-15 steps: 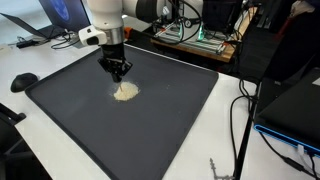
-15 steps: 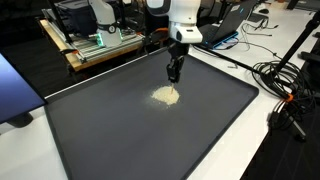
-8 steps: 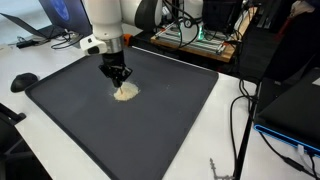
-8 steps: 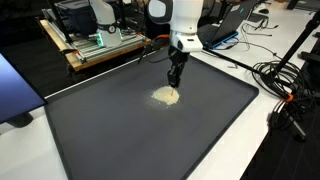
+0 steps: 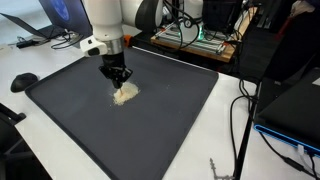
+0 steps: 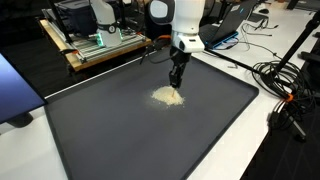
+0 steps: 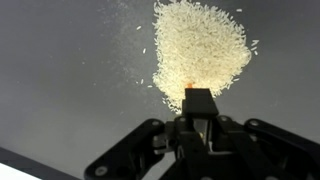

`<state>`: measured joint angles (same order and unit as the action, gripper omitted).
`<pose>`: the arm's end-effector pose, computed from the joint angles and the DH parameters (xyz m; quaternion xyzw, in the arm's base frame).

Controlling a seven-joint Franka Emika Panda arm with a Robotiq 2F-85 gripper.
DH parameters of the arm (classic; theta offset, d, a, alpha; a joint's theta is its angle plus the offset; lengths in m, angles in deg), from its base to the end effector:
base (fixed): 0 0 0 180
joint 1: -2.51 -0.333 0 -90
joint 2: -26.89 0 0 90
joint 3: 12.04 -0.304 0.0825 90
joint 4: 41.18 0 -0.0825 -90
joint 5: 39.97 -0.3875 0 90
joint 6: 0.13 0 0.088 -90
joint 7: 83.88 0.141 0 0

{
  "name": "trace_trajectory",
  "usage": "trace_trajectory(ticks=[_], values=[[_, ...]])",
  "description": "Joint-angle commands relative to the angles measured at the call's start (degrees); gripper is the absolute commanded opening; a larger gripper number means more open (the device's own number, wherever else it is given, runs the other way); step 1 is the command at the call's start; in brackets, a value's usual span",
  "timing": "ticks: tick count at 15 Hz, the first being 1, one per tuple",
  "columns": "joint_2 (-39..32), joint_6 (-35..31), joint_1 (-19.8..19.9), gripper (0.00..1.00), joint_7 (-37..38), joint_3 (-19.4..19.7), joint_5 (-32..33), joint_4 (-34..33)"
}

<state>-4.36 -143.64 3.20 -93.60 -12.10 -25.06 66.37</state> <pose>0.6451 -0.0105 0.1799 0.9796 0.1792 0.0333 0.0845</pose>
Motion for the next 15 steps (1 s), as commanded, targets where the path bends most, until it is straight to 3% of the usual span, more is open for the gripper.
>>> trace_trajectory(ticks=[1,11,15], values=[[-0.65,-0.26,-0.50,0.04,-0.42,0.24,-0.51,-0.65],[4.17,0.81,-3.59,0.04,3.97,2.35,2.42,1.74],[7.53,3.42,-8.48,0.04,11.05,5.31,8.28,2.43]])
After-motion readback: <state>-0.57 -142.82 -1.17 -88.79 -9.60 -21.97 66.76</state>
